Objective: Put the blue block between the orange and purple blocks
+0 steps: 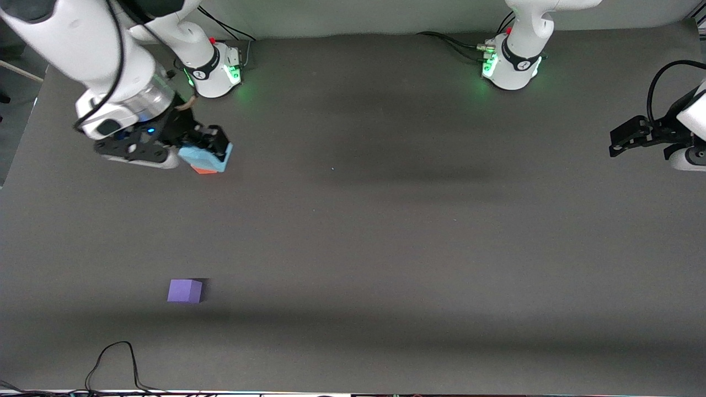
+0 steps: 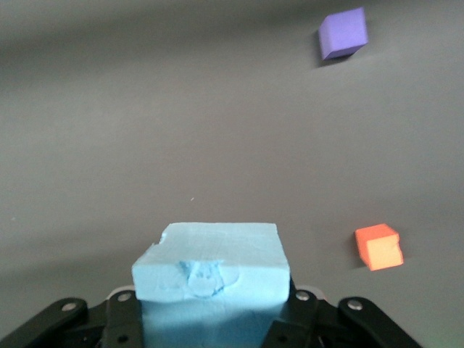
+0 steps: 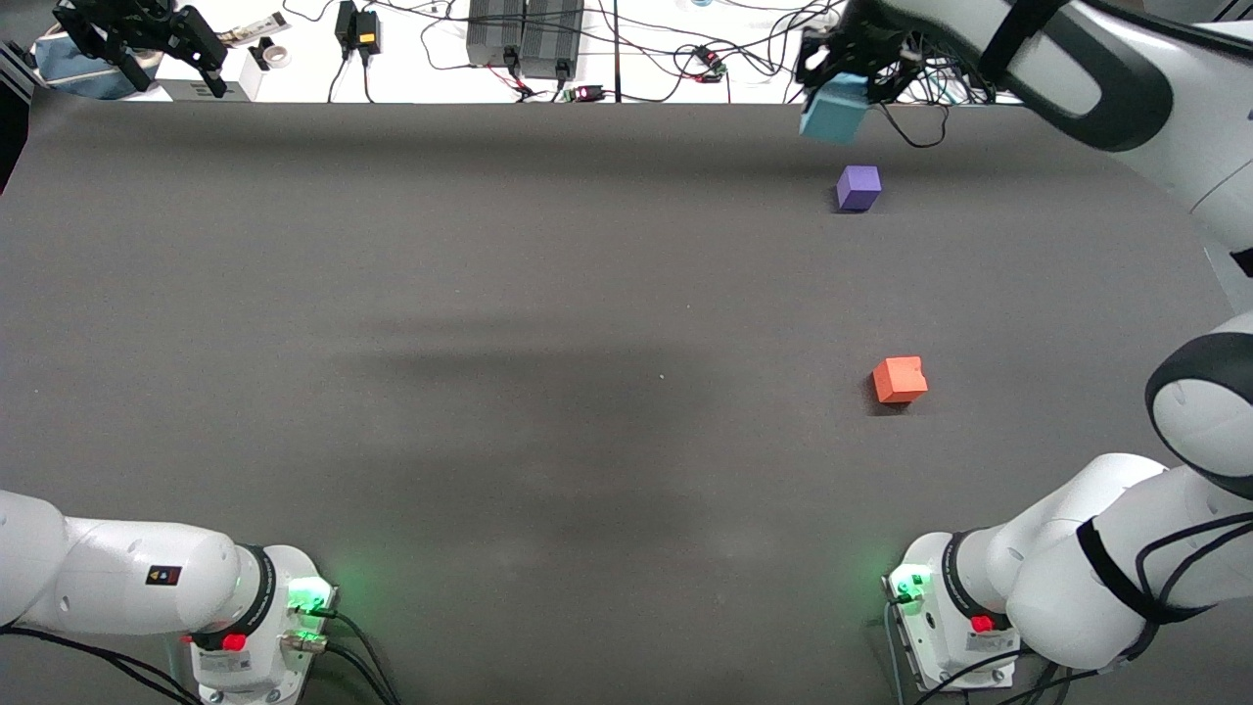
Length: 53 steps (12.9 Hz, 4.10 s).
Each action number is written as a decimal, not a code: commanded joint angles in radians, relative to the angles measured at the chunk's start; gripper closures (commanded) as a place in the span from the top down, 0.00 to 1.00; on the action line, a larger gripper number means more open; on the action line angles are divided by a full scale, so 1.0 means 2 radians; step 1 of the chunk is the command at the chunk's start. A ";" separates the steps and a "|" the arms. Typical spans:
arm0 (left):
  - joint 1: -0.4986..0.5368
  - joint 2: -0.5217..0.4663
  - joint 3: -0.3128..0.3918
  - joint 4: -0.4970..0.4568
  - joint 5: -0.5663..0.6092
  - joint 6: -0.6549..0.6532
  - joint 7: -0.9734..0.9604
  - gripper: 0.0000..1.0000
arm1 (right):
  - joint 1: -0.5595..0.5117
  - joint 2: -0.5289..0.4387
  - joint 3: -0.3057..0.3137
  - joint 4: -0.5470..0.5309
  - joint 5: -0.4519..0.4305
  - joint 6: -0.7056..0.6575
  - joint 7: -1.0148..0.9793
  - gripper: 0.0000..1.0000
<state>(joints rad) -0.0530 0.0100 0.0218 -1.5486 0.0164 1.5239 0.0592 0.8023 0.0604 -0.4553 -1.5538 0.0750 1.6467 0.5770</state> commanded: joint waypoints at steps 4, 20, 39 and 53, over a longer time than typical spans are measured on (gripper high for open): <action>-0.006 -0.006 0.004 -0.003 0.006 0.001 0.006 1.00 | -0.105 0.011 0.040 0.013 0.001 -0.010 -0.106 0.11; -0.004 -0.006 0.004 -0.003 0.004 0.002 0.006 1.00 | -0.367 0.006 0.206 -0.367 0.010 0.340 -0.219 0.10; -0.004 -0.004 0.004 -0.003 0.002 0.003 0.006 1.00 | -0.387 0.048 0.205 -0.365 0.005 0.406 -0.313 1.00; -0.001 -0.005 0.005 -0.003 -0.013 0.004 0.000 1.00 | -0.348 -0.075 0.205 -0.095 0.010 -0.017 -0.262 1.00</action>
<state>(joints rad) -0.0531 0.0104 0.0252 -1.5487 0.0039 1.5254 0.0592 0.0682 -0.0706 -0.0432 -1.7492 0.0862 1.6319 -0.0057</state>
